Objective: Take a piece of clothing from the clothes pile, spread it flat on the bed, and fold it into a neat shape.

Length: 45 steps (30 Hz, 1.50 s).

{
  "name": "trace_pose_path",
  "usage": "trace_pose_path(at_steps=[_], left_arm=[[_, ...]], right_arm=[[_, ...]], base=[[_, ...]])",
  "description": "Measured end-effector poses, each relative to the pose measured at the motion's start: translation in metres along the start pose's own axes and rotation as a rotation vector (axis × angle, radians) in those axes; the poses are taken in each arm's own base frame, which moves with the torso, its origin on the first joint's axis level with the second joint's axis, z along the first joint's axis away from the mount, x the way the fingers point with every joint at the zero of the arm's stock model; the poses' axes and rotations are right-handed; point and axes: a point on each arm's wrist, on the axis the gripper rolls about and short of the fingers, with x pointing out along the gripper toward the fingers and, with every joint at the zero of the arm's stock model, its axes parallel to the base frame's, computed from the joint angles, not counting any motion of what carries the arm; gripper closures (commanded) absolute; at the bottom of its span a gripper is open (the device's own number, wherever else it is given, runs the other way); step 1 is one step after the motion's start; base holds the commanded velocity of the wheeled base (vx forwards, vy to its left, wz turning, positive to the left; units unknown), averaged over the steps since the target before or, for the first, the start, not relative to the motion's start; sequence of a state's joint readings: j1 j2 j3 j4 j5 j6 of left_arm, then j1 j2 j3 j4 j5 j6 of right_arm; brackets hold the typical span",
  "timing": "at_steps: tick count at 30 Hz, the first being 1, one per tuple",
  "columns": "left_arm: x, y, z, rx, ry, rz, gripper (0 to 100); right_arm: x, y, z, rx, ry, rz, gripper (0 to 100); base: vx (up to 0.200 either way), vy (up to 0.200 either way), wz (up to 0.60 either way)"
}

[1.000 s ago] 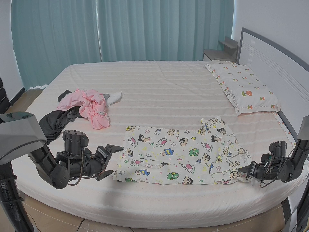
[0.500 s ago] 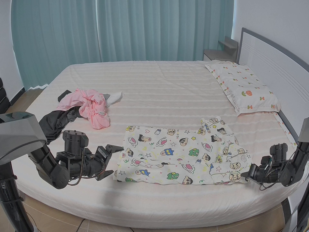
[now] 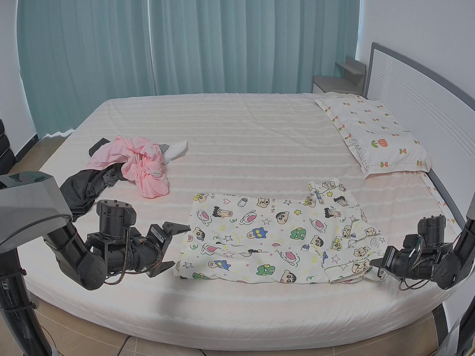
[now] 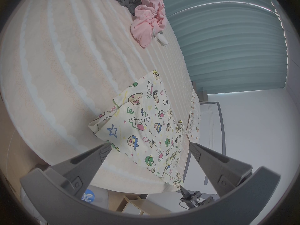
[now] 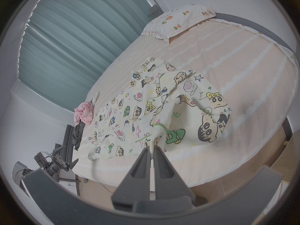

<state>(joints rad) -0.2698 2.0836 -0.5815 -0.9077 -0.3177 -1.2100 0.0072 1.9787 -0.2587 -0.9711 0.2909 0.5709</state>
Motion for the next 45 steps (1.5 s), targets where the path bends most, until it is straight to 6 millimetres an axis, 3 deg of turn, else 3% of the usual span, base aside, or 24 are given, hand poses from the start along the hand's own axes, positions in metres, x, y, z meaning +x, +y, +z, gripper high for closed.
trace_pose_path(at_steps=[6, 7, 18, 28, 40, 45], left_arm=[[0.0, 0.0, 0.0, 0.0, 0.0, 0.0, 0], [0.0, 0.0, 0.0, 0.0, 0.0, 0.0, 0], [0.0, 0.0, 0.0, 0.001, 0.0, 0.0, 0], [0.003, 0.0, -0.003, 0.042, 0.007, 0.004, 0], [0.004, 0.0, -0.002, 0.04, 0.0, 0.006, 0], [0.004, 0.0, -0.002, 0.041, -0.003, 0.006, 0]], right_arm=[[-0.001, -0.001, -0.001, -0.002, -0.003, -0.019, 100], [0.0, -0.001, -0.002, -0.001, -0.001, -0.024, 0], [0.004, -0.008, -0.009, 0.006, 0.055, -0.069, 0], [0.007, -0.015, 0.002, 0.044, 0.018, -0.071, 0], [0.009, -0.014, 0.005, 0.051, 0.007, -0.067, 0], [0.009, -0.014, 0.005, 0.05, 0.008, -0.065, 0]], base=[[0.0, 0.0, 0.0], [0.0, 0.0, 0.0], [0.0, 0.0, 0.0], [0.0, 0.0, 0.0], [0.2, 0.0, 0.0], [0.0, 0.0, 0.0]])
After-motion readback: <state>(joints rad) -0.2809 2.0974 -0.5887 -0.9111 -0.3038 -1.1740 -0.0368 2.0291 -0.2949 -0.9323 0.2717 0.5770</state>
